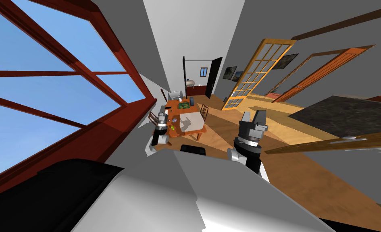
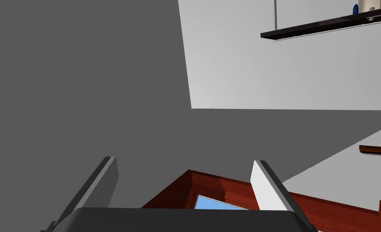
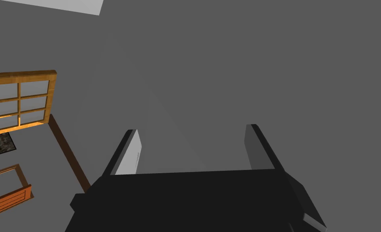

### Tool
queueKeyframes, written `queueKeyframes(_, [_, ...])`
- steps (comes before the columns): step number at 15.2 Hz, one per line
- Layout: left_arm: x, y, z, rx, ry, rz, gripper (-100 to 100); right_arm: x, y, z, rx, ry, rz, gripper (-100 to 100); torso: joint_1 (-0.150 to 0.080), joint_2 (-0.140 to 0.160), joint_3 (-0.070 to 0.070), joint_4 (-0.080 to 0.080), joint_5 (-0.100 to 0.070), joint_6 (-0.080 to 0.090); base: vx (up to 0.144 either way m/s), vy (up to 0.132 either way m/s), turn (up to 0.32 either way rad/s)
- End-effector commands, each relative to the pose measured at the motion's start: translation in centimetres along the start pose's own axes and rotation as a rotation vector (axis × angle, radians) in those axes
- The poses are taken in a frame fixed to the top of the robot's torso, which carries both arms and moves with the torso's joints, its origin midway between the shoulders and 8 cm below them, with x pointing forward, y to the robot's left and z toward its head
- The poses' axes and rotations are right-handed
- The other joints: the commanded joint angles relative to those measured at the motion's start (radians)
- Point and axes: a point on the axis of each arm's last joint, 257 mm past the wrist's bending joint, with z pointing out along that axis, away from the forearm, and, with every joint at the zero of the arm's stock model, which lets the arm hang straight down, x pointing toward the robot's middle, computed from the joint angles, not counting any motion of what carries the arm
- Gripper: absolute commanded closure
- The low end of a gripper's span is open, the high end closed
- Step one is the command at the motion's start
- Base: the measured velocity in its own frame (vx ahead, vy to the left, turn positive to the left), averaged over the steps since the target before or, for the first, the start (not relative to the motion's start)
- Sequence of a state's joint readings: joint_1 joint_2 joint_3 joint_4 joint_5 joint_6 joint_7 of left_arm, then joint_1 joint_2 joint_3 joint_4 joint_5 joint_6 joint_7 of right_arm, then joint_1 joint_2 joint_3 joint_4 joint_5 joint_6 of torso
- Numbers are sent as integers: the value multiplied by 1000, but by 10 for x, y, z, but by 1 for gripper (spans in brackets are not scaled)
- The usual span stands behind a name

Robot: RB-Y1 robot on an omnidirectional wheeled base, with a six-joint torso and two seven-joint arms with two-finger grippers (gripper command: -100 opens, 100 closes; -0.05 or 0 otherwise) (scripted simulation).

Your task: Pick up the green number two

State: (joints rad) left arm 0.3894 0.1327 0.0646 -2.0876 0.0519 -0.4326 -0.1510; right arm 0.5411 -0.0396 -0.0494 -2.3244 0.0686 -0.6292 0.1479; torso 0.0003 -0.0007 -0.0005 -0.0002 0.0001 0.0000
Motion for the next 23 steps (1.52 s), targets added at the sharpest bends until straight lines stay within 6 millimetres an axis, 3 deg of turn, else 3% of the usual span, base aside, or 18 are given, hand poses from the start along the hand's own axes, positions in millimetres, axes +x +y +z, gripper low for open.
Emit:
queueKeyframes(1, [1,15,-3,-31,6,12,-100,0,0,0,0,0,0,0,0,0,0,0,0,0,0,0,0])
queueKeyframes(7, [3,74,-12,-147,22,56,-100,0,0,0,0,0,0,0,0,0,0,0,0,0,0,0,0])
queueKeyframes(10, [3,89,-16,-179,26,67,-100,0,0,0,0,0,0,0,0,0,0,0,0,0,0,0,0])
queueKeyframes(16, [4,137,-29,-279,38,99,-100,0,0,0,0,0,0,0,0,0,0,0,0,0,0,0,0])
queueKeyframes(18, [3,163,-36,-334,45,118,-100,0,0,0,0,0,0,0,0,0,0,0,0,0,0,0,0])
queueKeyframes(20, [4,169,-41,-350,47,118,-100,0,0,0,0,0,0,0,0,0,0,0,0,0,3,-2,-1])
queueKeyframes(23, [4,198,-52,-414,55,136,-100,0,0,0,0,0,0,0,0,0,0,0,0,0,0,0,0])
